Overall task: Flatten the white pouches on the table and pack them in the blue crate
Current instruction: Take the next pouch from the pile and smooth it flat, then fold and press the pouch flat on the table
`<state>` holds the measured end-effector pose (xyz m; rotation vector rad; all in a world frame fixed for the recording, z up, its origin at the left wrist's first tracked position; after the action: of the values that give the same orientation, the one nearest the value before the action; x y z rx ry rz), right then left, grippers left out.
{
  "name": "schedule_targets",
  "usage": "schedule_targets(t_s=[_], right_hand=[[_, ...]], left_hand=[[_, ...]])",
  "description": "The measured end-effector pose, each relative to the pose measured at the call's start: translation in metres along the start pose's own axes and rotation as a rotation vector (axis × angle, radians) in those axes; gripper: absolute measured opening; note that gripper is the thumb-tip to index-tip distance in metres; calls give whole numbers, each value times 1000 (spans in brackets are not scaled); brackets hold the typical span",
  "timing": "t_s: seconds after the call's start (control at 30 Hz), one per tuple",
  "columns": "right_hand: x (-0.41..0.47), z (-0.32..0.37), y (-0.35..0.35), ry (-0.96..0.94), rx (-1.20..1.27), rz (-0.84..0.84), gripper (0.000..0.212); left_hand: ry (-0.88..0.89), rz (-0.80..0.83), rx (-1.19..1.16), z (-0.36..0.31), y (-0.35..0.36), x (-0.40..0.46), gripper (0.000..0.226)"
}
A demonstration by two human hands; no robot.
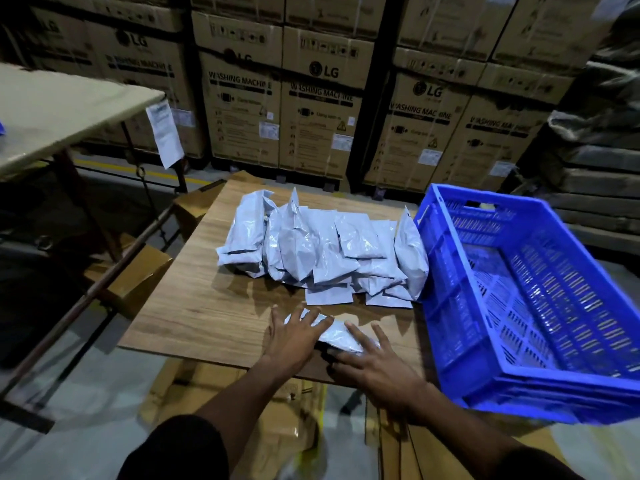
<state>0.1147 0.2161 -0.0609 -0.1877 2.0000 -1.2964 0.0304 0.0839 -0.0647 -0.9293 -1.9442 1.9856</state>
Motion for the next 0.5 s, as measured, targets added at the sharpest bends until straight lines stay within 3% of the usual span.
schedule_targets(t_s=[0.07, 0.17, 0.23, 0.3, 0.5], right_hand=[[3, -9, -4, -11, 41, -34, 55], [-3, -16, -23, 20, 110, -272, 30], [-18, -17, -46, 70, 173, -443, 25], [-38, -21, -60, 133, 214, -561, 30], [-93, -74, -68, 309, 403, -746, 39]], left_hand=[[26, -7, -83, 3, -1, 4, 73], [-19, -120, -350, 10, -2, 5, 75], [-94, -233, -474, 14, -1, 0, 88], [-117, -293, -439, 11, 6, -4, 89], [-146, 86, -116, -23, 36, 3, 67]])
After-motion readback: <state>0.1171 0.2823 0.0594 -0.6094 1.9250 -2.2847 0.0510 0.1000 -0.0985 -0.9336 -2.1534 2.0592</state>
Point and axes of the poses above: each hand's wrist, its own x-axis towards the middle knuckle, its own y-axis out of the palm, z = x × y, the point moved 7 cm from there along x, towards the middle knuckle, and after that the axes turned 12 degrees about z, right-handed, at the moved point
